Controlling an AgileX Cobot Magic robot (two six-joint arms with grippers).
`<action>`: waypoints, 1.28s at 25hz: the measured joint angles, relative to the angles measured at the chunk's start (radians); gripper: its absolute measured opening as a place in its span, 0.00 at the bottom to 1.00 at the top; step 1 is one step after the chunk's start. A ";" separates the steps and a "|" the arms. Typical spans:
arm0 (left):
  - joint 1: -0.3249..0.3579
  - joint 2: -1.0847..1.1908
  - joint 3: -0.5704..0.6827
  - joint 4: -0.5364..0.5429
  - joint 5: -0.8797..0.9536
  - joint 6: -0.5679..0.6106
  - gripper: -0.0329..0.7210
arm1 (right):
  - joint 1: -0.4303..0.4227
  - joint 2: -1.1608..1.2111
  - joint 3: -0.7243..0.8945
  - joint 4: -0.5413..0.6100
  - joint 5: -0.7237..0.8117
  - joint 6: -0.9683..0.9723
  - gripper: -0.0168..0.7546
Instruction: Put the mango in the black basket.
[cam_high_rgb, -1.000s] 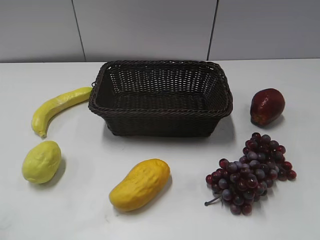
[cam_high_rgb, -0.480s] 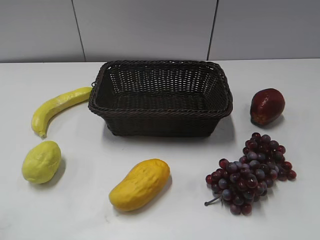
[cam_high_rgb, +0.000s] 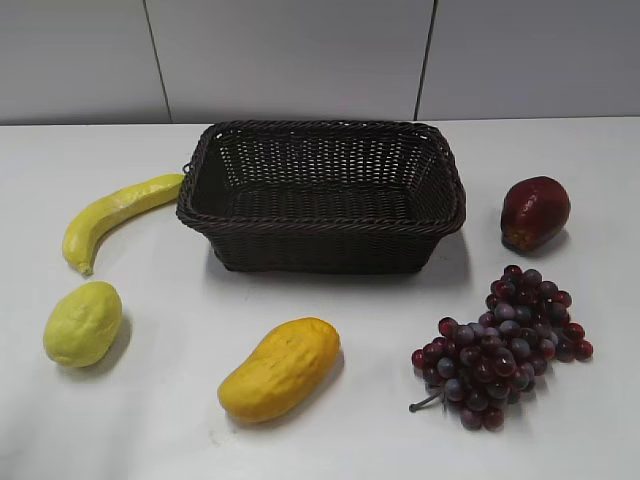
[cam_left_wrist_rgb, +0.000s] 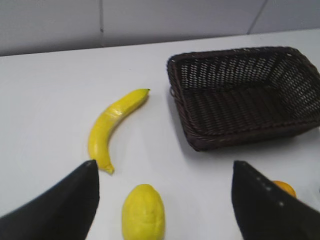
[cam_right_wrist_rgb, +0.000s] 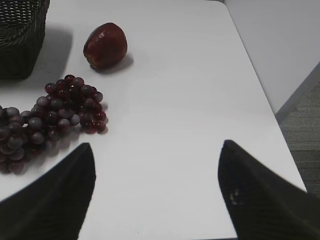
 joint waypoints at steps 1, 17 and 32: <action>-0.031 0.051 -0.023 -0.004 0.001 0.010 0.86 | 0.000 0.000 0.000 0.000 0.000 0.000 0.78; -0.608 0.791 -0.200 0.054 0.015 0.029 0.93 | 0.000 0.000 0.000 0.000 0.000 0.000 0.78; -0.643 1.144 -0.345 0.141 -0.033 0.029 0.93 | 0.000 0.000 0.000 0.000 0.001 0.000 0.78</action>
